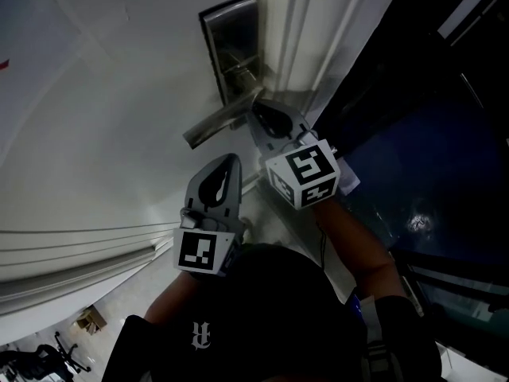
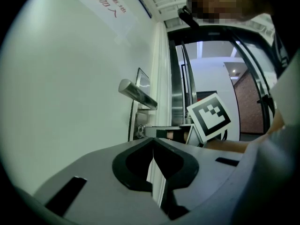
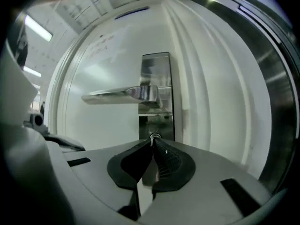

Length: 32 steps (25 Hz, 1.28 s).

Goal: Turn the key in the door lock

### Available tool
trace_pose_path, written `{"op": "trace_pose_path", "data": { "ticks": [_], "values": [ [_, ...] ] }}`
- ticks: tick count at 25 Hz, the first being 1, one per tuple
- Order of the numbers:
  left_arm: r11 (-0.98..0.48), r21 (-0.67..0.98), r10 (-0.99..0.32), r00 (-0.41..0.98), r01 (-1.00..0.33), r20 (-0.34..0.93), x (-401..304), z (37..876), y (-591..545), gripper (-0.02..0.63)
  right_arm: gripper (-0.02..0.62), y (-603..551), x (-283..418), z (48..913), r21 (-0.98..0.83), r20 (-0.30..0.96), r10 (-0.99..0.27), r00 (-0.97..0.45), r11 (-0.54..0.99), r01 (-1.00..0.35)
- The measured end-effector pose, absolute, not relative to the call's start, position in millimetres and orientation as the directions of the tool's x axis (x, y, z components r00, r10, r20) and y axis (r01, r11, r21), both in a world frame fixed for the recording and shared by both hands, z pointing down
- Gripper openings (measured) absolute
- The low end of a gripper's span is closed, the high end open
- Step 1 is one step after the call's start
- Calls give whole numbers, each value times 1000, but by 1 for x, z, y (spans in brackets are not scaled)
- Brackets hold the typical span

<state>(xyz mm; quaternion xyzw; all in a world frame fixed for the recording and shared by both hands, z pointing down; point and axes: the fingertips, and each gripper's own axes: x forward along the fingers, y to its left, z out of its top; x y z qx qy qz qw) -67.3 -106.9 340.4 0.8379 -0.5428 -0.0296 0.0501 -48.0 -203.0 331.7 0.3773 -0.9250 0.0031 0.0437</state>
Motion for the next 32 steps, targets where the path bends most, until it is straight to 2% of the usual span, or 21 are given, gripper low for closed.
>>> {"op": "trace_pose_path", "data": {
  "ticks": [6, 10, 14, 20, 25, 32],
  "values": [
    [-408, 114, -912, 411, -906, -3, -65, 338, -105, 6, 21, -205, -45, 335, -406, 51, -648, -760, 682, -609],
    [-409, 117, -912, 411, -905, -12, -65, 337, -104, 6, 21, -207, -44, 337, -585, 19, -627, -779, 625, -517],
    [-413, 114, -910, 415, -903, -10, -63, 336, -102, 6, 21, -208, -42, 337, -773, -41, -603, -796, 524, -357],
    [-413, 108, -910, 413, -904, -26, -64, 330, -103, 6, 21, -210, -38, 346, -896, -45, -597, -801, 378, -231],
    [-401, 112, -915, 402, -909, -14, -67, 333, -101, 6, 23, -210, -41, 346, -972, -156, -573, -804, 235, 21],
    [-401, 102, -916, 400, -911, -27, -69, 330, -103, 6, 23, -209, -43, 346, -946, -306, -576, -758, 96, 309]
  ]
}}
